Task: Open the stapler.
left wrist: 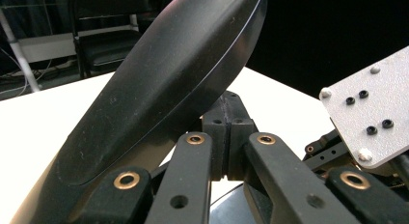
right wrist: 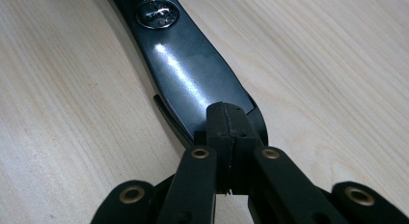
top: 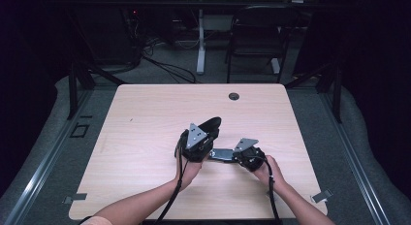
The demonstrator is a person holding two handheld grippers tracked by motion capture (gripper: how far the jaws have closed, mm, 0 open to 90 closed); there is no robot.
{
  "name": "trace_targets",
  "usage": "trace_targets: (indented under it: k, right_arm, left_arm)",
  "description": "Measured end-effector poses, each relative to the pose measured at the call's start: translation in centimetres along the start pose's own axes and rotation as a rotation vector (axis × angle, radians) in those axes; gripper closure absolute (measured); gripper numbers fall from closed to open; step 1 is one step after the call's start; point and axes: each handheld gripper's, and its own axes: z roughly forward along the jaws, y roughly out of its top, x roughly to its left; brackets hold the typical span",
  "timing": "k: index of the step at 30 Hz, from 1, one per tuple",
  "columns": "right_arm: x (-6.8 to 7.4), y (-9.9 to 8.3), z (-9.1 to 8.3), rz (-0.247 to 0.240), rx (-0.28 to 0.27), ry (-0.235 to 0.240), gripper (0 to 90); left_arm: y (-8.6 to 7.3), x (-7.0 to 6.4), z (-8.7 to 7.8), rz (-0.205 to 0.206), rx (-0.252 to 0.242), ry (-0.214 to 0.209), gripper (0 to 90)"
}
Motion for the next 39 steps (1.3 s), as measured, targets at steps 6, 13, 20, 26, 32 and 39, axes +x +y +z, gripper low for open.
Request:
trace_targets:
  k: [6,13,20,26,32,39]
  right_arm:
    - [0.0,0.0,0.0,-0.002,0.0,-0.003,90.0]
    - [0.1,0.0,0.0,-0.001,-0.001,-0.007,90.0]
    - [0.1,0.0,0.0,0.0,-0.001,-0.008,90.0]
    - [0.1,0.0,0.0,-0.002,-0.002,-0.007,90.0]
    - [0.1,0.0,0.0,-0.003,-0.002,-0.007,90.0]
    - [0.1,0.0,0.1,-0.003,-0.007,-0.007,90.0]
  left_arm:
    - [0.4,0.5,-0.7,0.006,-0.007,-0.001,90.0]
    - [0.8,0.8,-1.3,0.026,-0.014,-0.004,90.0]
    - [1.0,1.1,-1.7,0.029,-0.02,0.015,90.0]
    - [1.2,1.4,-2.0,0.015,-0.025,0.016,90.0]
    - [1.5,2.0,-2.5,-0.004,-0.039,0.032,90.0]
    - [1.8,3.1,-3.5,-0.012,-0.058,0.063,90.0]
